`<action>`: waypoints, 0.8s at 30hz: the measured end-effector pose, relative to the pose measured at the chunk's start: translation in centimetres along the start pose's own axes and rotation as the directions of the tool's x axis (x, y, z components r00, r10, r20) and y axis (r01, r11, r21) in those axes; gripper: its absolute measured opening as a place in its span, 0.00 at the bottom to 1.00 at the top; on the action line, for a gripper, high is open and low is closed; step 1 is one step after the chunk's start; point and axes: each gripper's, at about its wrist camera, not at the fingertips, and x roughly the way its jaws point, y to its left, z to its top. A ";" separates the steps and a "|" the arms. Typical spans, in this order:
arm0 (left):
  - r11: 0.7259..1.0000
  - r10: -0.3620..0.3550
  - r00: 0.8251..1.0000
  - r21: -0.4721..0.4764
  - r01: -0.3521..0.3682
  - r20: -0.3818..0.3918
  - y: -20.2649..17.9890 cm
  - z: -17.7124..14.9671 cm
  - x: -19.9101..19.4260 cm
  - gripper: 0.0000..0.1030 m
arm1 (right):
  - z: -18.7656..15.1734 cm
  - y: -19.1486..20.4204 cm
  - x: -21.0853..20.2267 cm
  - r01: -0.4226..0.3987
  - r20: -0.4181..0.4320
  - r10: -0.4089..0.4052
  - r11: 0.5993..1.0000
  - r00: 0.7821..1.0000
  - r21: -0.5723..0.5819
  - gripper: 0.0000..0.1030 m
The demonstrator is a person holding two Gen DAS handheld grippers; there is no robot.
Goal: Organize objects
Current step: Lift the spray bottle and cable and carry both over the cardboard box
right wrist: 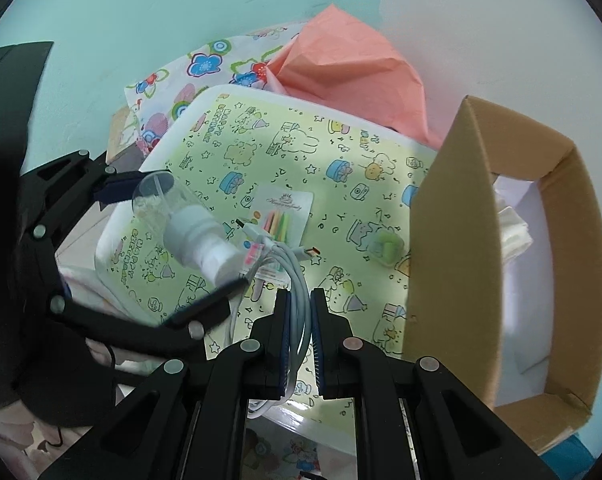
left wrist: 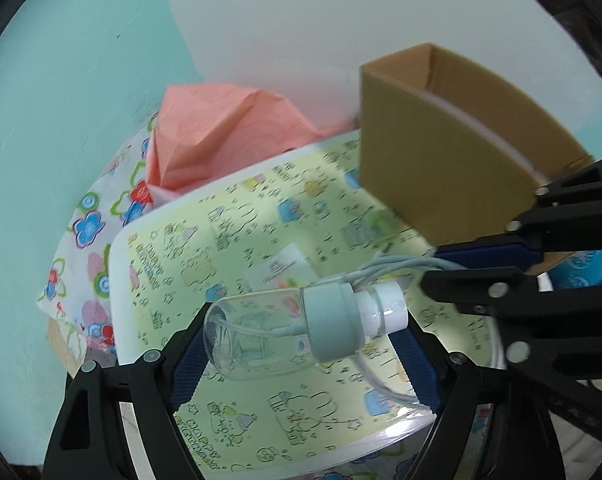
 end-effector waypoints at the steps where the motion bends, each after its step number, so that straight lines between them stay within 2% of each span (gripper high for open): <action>1: 1.000 -0.003 1.000 0.002 0.003 0.002 -0.1 0.2 -0.1 0.83 | 0.0 -0.1 -0.2 0.000 0.002 0.000 1.000 1.000 0.005 0.12; 8: 1.000 -0.009 1.000 0.020 0.009 0.017 -0.6 1.7 -1.6 0.83 | 0.1 -0.8 -2.0 0.035 0.007 -0.035 0.999 0.999 0.014 0.13; 24: 0.999 -0.032 0.996 0.024 0.030 0.089 -0.2 5.5 -6.5 0.83 | 2.9 -1.0 -8.0 0.110 0.044 -0.109 0.994 0.993 -0.013 0.13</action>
